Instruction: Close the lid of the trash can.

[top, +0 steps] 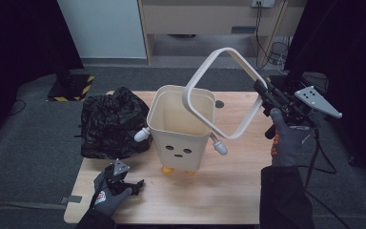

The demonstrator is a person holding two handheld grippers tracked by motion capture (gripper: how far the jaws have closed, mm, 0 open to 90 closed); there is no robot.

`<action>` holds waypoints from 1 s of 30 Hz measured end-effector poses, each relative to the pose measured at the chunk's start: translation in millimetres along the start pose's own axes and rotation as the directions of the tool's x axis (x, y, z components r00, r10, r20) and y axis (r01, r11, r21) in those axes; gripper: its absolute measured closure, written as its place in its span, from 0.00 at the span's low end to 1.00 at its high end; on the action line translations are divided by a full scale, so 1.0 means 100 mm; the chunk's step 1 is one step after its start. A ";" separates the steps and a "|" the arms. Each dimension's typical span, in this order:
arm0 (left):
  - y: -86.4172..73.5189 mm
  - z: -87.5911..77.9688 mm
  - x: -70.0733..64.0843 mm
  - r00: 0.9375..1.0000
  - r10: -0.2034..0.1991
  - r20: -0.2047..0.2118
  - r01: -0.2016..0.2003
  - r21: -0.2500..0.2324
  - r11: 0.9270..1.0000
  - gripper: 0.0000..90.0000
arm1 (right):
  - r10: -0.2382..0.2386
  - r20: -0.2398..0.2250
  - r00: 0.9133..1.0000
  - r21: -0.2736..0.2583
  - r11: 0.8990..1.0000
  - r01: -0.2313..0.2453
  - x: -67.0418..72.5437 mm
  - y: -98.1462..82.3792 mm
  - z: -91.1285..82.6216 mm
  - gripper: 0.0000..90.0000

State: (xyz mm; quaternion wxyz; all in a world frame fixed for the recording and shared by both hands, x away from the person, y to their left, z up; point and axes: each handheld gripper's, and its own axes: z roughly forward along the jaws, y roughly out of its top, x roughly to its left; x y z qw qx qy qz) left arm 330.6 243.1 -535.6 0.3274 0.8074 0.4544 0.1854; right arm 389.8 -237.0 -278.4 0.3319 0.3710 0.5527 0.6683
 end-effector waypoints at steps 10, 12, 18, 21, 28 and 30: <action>0.00 0.00 0.00 1.000 0.000 0.002 0.000 0.000 1.000 0.00 | 0.004 -0.054 0.999 0.025 1.000 -0.003 0.13 -0.01 0.15 0.84; 0.00 0.00 0.00 1.000 0.000 0.002 0.000 0.000 1.000 0.00 | 0.000 -0.057 0.998 0.030 1.000 0.001 0.16 -0.02 0.18 0.84; 0.00 0.00 0.00 1.000 0.000 0.002 0.000 0.000 1.000 0.00 | 0.005 -0.074 0.997 0.044 0.999 -0.001 0.22 -0.04 0.27 0.84; 0.00 0.00 0.00 1.000 0.000 0.002 0.000 0.000 1.000 0.00 | 0.006 -0.081 0.997 0.051 0.999 -0.002 0.25 -0.04 0.32 0.84; 0.00 0.00 0.00 1.000 0.000 0.002 0.000 0.001 1.000 0.00 | 0.026 -0.094 0.995 0.077 0.997 -0.019 0.27 -0.09 0.42 0.84; 0.00 0.00 0.00 1.000 0.001 0.002 -0.001 0.001 1.000 0.00 | 0.029 -0.096 0.995 0.084 0.996 -0.021 0.28 -0.11 0.45 0.84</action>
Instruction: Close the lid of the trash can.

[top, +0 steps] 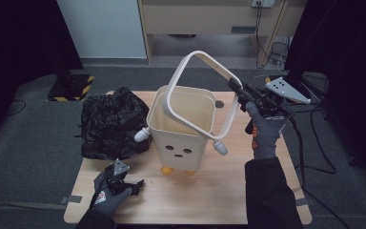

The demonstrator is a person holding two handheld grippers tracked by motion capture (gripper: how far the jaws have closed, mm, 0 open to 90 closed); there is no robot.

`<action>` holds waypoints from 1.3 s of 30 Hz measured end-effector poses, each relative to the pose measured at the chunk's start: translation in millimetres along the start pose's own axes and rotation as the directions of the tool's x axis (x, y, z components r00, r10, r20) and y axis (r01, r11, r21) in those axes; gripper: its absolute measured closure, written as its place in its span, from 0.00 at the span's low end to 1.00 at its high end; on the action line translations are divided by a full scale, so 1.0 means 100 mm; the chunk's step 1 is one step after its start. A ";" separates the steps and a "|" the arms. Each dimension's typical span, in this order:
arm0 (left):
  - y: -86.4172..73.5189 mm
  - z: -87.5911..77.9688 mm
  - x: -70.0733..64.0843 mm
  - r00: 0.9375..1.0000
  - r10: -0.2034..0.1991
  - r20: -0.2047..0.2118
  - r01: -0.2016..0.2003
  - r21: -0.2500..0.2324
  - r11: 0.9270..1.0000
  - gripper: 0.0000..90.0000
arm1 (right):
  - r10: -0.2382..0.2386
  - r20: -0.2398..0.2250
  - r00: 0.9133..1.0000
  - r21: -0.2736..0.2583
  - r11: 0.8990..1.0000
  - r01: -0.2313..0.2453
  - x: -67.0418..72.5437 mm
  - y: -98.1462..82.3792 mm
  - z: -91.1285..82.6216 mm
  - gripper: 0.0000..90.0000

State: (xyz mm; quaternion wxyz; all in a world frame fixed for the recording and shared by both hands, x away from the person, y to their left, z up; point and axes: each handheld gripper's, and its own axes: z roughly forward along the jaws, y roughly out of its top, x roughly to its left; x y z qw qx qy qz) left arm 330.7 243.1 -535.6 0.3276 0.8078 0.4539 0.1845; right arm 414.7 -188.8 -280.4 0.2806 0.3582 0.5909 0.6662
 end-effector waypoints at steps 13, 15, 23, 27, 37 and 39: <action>0.00 0.00 0.00 1.000 0.000 -0.001 0.000 0.000 1.000 0.00 | -0.006 -0.018 1.000 0.032 0.999 0.006 0.06 -0.03 0.20 0.84; 0.00 0.00 0.00 1.000 0.000 -0.001 0.000 0.000 1.000 0.00 | -0.010 -0.021 1.000 0.041 0.999 0.011 0.08 -0.04 0.23 0.85; 0.00 0.00 0.00 1.000 0.000 0.000 0.000 0.000 1.000 0.00 | 0.002 -0.041 0.999 0.083 0.997 0.001 0.11 -0.10 0.37 0.84; 0.00 0.00 0.00 1.000 0.000 0.000 0.000 0.000 1.000 0.00 | 0.006 -0.045 0.999 0.097 0.995 -0.001 0.13 -0.14 0.42 0.84; 0.00 0.00 0.00 1.000 0.000 -0.002 0.000 0.000 1.000 0.00 | -0.005 -0.049 0.999 0.157 0.987 0.013 0.14 -0.21 0.48 0.83; 0.00 0.00 0.00 1.000 0.000 -0.002 0.000 0.000 1.000 0.00 | -0.004 -0.049 0.999 0.167 0.986 0.012 0.14 -0.22 0.49 0.83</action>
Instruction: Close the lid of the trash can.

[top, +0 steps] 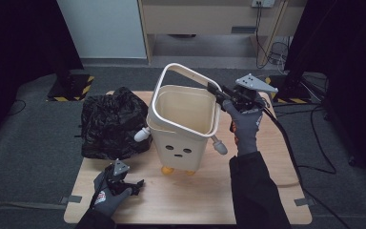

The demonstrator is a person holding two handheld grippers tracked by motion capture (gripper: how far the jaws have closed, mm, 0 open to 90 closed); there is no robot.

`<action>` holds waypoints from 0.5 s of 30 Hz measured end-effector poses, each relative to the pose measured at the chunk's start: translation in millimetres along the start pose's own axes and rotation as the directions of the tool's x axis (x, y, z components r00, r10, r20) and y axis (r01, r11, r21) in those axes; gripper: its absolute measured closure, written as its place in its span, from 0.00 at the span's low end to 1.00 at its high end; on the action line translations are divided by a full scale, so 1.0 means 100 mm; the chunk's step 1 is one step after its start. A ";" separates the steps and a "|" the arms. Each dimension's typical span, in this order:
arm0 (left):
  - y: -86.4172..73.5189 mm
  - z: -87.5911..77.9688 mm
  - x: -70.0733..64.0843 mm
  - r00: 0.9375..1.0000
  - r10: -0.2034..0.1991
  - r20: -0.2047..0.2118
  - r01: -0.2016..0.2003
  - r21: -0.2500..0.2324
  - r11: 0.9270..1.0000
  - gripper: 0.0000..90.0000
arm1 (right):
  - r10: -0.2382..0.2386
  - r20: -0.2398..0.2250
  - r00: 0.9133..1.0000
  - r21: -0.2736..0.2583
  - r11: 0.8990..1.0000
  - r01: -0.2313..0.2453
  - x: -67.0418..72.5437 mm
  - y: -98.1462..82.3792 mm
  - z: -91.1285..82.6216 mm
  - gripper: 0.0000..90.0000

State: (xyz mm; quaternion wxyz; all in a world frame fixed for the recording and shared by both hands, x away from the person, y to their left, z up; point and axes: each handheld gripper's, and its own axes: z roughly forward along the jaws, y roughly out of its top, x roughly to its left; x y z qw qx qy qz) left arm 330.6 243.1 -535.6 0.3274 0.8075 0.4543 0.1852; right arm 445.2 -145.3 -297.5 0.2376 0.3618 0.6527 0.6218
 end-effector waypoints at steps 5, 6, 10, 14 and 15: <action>0.00 0.00 0.00 1.000 0.000 0.000 0.000 0.000 1.000 0.00 | 0.000 -0.010 1.000 0.022 1.000 0.000 0.01 -0.02 0.03 0.81; 0.00 0.00 0.00 1.000 0.000 0.000 0.000 0.000 1.000 0.00 | 0.000 -0.015 1.000 0.027 1.000 0.000 0.01 -0.03 0.04 0.80; 0.00 0.00 0.00 1.000 0.000 0.000 0.000 0.000 1.000 0.00 | -0.008 -0.019 1.000 0.039 0.999 0.009 0.02 -0.04 0.05 0.78; 0.00 0.00 0.00 1.000 0.000 0.000 0.000 0.000 1.000 0.00 | -0.016 -0.026 1.000 0.051 0.999 0.017 0.00 -0.04 0.05 0.69; 0.00 0.00 0.00 1.000 0.000 0.000 0.000 0.000 1.000 0.00 | -0.020 -0.025 0.999 0.054 0.998 0.022 0.00 -0.04 0.04 0.67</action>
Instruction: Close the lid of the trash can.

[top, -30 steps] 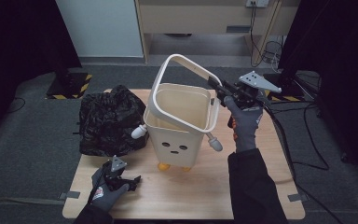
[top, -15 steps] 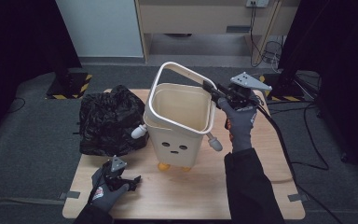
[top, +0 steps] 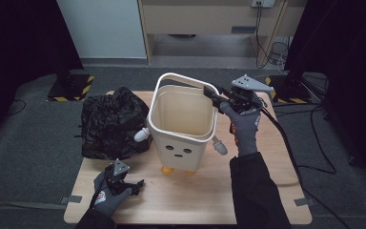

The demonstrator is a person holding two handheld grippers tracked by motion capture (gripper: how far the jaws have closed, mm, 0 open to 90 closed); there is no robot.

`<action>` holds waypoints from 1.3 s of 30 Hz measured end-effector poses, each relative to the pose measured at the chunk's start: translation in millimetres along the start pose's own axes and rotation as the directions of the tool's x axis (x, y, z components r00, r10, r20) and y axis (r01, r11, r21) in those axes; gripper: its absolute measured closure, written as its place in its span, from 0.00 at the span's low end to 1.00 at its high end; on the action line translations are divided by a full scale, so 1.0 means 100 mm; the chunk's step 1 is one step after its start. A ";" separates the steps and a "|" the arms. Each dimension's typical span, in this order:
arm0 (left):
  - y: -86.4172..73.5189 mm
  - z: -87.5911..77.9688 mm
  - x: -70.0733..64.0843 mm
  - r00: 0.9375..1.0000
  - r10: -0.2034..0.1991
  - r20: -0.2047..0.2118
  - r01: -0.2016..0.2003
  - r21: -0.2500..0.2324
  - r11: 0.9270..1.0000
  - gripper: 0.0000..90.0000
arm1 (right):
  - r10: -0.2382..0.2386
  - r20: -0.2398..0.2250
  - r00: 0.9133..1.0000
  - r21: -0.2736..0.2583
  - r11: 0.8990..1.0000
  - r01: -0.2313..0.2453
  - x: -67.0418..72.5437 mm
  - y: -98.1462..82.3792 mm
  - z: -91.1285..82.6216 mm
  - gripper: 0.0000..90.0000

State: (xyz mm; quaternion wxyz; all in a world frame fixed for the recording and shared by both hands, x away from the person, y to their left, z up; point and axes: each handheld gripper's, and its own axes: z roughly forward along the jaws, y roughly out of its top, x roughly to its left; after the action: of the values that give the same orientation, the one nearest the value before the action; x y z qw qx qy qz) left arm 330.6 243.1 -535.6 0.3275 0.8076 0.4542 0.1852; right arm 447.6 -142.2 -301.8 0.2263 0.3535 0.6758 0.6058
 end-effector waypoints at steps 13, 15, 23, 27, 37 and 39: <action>0.00 0.00 0.00 1.000 0.000 0.000 0.000 0.000 1.000 0.00 | -0.046 -0.046 0.998 -0.046 0.998 0.043 -0.01 0.03 -0.04 0.76; 0.00 0.00 0.00 1.000 0.000 0.000 0.000 0.000 1.000 0.00 | -0.051 -0.046 0.998 -0.042 0.998 0.049 -0.01 0.02 -0.03 0.77; 0.00 0.00 0.00 1.000 0.000 -0.001 0.000 0.000 1.000 0.00 | -0.074 -0.049 0.996 -0.032 0.997 0.072 -0.02 0.06 -0.05 0.81; 0.00 0.00 0.00 1.000 0.000 -0.001 0.000 0.000 1.000 0.00 | -0.067 -0.061 0.996 -0.028 0.997 0.065 -0.02 0.13 -0.07 0.82; 0.00 0.00 0.00 1.000 0.000 -0.001 0.000 0.000 1.000 0.00 | -0.013 -0.043 0.999 0.038 0.999 0.015 -0.02 0.16 -0.01 0.81; 0.00 0.00 0.00 1.000 0.000 0.002 0.000 0.000 1.000 0.00 | -0.013 -0.044 0.999 0.037 0.999 0.015 -0.02 0.15 0.02 0.79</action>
State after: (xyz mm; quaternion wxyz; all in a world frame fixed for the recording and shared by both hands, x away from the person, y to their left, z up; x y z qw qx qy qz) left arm 330.7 243.1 -535.7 0.3279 0.8078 0.4538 0.1845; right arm 453.3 -142.0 -288.1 0.2094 0.3396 0.6942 0.5991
